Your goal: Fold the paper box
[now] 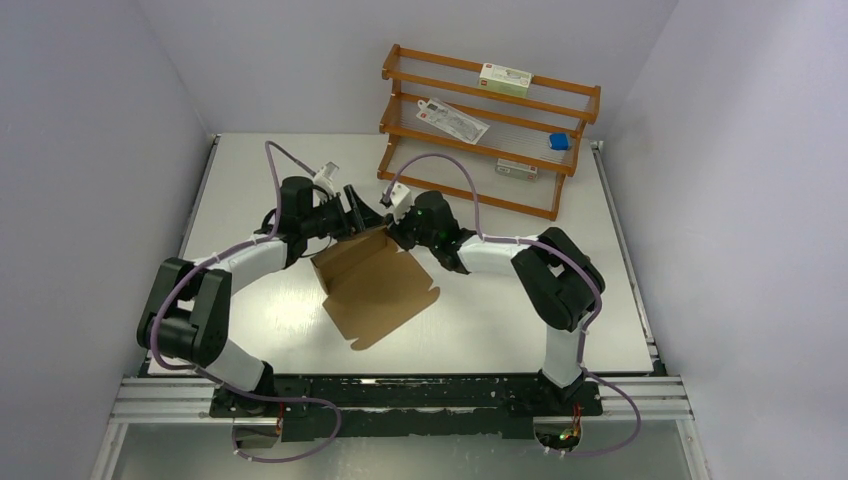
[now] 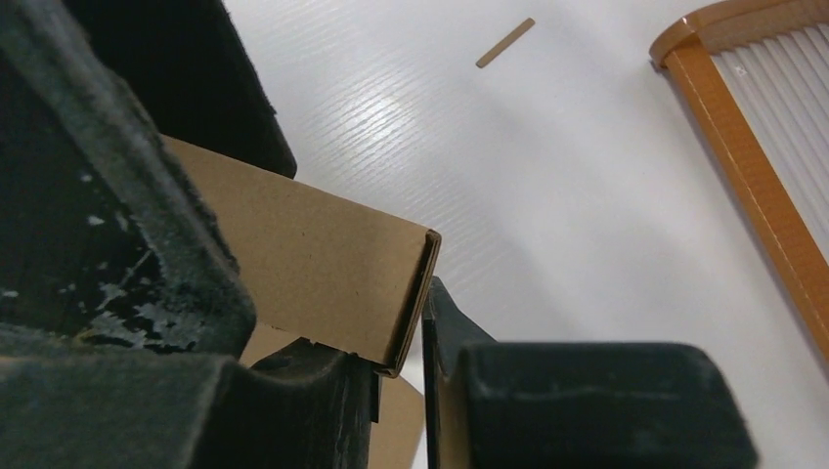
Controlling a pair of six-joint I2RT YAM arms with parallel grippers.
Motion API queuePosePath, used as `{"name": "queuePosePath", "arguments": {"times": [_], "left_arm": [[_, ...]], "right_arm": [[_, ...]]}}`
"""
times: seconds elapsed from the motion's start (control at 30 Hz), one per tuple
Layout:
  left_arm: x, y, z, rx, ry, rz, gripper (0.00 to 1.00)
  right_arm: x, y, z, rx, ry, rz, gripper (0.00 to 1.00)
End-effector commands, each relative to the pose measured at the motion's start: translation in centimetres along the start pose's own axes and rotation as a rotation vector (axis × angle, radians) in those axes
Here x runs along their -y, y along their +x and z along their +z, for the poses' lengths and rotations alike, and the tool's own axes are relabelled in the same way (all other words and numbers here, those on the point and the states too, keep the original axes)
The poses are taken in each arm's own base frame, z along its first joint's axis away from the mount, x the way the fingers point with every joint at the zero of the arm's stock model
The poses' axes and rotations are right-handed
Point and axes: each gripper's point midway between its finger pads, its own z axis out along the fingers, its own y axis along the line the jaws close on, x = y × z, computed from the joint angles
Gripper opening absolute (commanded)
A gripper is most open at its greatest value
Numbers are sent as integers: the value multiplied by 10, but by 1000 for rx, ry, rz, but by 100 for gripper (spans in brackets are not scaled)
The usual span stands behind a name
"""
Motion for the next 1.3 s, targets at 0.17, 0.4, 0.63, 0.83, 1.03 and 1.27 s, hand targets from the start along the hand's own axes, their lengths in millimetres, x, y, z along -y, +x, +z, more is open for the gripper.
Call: {"name": "queuePosePath", "arguments": {"times": [0.17,0.4,0.63,0.83,1.03,1.27], "left_arm": [[23,33,4,-87,136,-51,68],[27,42,-1,-97,144,-61,58],[33,46,-3,-94,161,-79,55],[39,60,-5,-123,178,-81,50],[41,63,-6,-132,187,-86,49],[23,57,1,-118,80,-32,51]], "right_arm": [[25,27,1,-55,192,88,6],[40,32,-4,-52,318,98,6],[41,39,4,-62,343,143,8],[55,43,-1,-73,486,130,7],[51,47,4,-65,467,163,7],[25,40,13,-36,301,157,15]]}}
